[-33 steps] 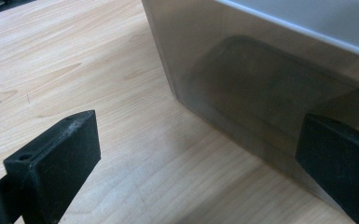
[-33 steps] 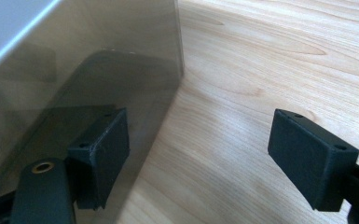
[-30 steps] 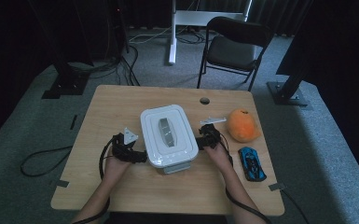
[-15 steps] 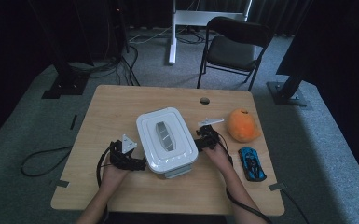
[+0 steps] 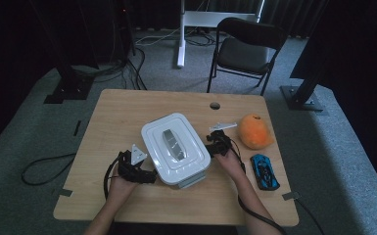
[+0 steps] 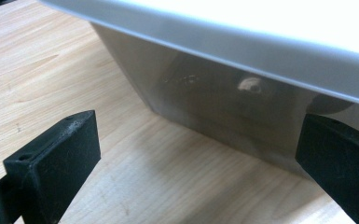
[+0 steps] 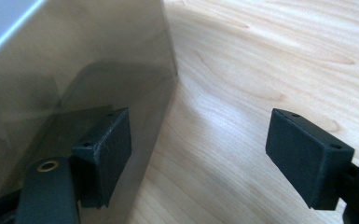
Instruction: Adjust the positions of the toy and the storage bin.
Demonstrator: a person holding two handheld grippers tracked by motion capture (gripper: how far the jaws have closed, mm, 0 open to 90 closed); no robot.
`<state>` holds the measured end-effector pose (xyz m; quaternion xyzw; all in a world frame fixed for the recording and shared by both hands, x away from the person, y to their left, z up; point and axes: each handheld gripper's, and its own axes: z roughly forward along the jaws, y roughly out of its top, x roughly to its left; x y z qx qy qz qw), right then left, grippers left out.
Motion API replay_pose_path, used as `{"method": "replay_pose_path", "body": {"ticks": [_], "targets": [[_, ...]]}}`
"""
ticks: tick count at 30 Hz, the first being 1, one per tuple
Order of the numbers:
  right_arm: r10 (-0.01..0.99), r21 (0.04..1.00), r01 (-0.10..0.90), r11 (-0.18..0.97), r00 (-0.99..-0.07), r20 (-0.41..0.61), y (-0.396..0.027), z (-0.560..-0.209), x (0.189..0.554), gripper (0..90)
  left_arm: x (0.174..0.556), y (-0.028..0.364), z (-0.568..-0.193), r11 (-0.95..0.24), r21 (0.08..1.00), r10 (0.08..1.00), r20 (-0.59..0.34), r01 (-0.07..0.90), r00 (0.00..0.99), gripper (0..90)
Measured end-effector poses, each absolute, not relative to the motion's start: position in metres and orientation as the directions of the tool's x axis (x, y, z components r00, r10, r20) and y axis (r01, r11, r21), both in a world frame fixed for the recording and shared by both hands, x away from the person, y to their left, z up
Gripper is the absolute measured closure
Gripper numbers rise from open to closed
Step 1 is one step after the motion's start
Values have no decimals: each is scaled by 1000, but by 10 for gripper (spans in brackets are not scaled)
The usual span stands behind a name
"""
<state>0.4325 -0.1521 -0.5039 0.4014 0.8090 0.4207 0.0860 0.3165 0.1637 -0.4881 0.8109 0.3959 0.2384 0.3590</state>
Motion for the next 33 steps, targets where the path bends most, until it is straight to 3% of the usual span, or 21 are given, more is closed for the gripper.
{"method": "replay_pose_path", "body": {"ticks": [8, 14, 23, 33], "targets": [[728, 735, 594, 328, -655, 204, -159, -509, 432, 195, 314, 162, -488, -414, 787, 806, 83, 458, 586, 2], [778, 745, 573, 341, -617, 119, -164, -512, 426, 145, 316, 169, -493, -397, 801, 811, 77, 448, 581, 2], [811, 759, 555, 342, -582, 60, -175, -525, 403, 141, 315, 188, -497, -359, 807, 817, 30, 468, 575, 2], [831, 755, 569, 325, -554, 60, -189, -535, 380, 140, 309, 225, -503, -325, 820, 808, -18, 472, 588, 2]]}}
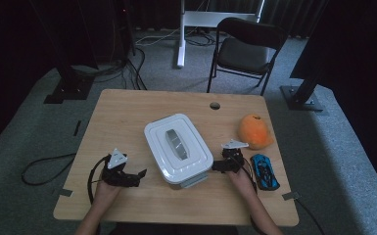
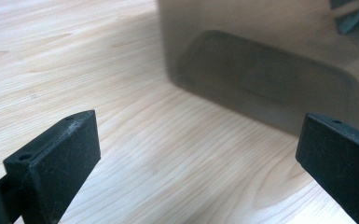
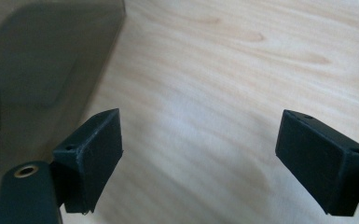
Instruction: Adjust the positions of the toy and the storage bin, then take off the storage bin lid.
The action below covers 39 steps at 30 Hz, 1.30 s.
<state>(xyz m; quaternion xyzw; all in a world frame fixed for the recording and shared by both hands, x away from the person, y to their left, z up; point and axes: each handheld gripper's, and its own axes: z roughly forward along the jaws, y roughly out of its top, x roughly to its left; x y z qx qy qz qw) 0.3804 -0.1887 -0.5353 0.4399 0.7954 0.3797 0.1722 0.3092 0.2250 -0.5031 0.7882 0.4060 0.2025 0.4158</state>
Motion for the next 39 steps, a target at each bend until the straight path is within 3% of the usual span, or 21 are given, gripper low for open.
{"method": "replay_pose_path", "body": {"ticks": [7, 17, 39], "targets": [[840, 740, 585, 332, -541, 50, -195, -545, 365, 140, 305, 263, -498, -218, 841, 835, -103, 496, 541, 2], [863, 728, 596, 339, -505, 12, -205, -549, 350, 134, 288, 284, -480, -240, 825, 838, -91, 512, 539, 2], [883, 723, 612, 319, -469, 7, -209, -549, 343, 122, 283, 255, -454, -296, 800, 810, -79, 522, 581, 2]]}}
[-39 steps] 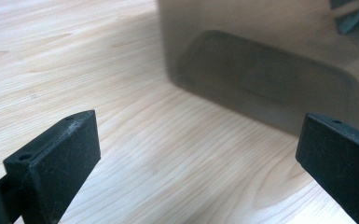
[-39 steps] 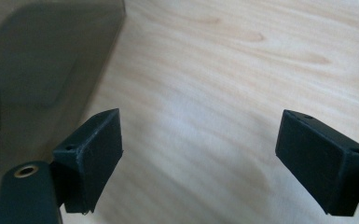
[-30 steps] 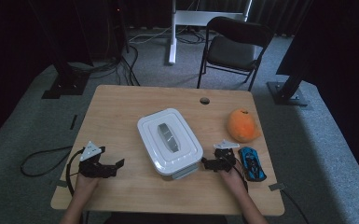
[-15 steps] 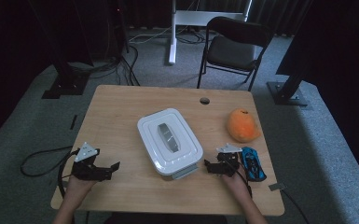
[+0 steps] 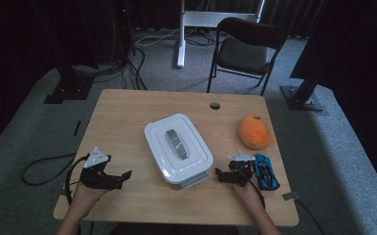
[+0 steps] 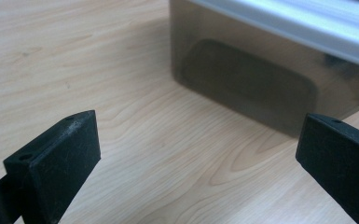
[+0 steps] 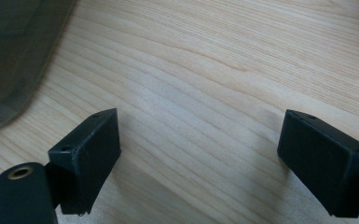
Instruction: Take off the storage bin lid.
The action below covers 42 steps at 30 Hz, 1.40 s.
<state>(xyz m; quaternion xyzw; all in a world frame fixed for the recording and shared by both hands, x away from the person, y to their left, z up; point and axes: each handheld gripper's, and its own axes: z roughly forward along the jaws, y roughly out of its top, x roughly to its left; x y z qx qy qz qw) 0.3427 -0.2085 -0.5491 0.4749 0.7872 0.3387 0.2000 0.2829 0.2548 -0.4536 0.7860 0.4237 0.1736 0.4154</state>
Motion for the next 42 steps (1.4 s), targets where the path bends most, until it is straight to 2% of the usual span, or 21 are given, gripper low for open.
{"method": "replay_pose_path", "body": {"ticks": [13, 27, 42], "targets": [[883, 724, 612, 319, -469, 7, -209, -549, 343, 122, 282, 221, -422, -343, 819, 760, -46, 460, 649, 2], [883, 724, 611, 320, -470, 7, -209, -549, 342, 122, 284, 210, -427, -353, 814, 751, -48, 461, 659, 2], [882, 724, 611, 321, -471, 6, -209, -549, 342, 122, 280, 191, -410, -361, 820, 725, -53, 445, 687, 2]]}}
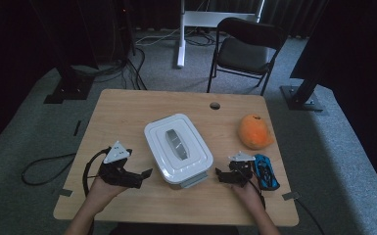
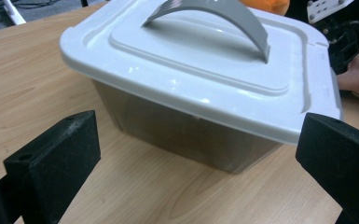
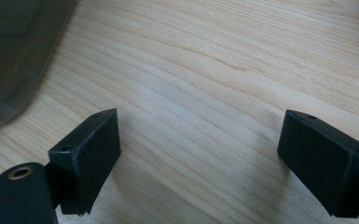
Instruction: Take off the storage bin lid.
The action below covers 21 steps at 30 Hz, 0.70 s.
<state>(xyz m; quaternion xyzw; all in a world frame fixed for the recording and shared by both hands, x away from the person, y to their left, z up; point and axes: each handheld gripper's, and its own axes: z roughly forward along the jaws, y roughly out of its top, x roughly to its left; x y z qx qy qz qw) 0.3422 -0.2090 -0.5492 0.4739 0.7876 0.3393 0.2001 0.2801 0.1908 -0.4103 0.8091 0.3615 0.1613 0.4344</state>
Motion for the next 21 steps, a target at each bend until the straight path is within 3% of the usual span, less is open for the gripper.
{"method": "replay_pose_path", "body": {"ticks": [21], "targets": [[882, 724, 611, 320, -471, 6, -209, -549, 342, 123, 293, 149, -403, -400, 800, 691, -58, 448, 721, 2]]}}
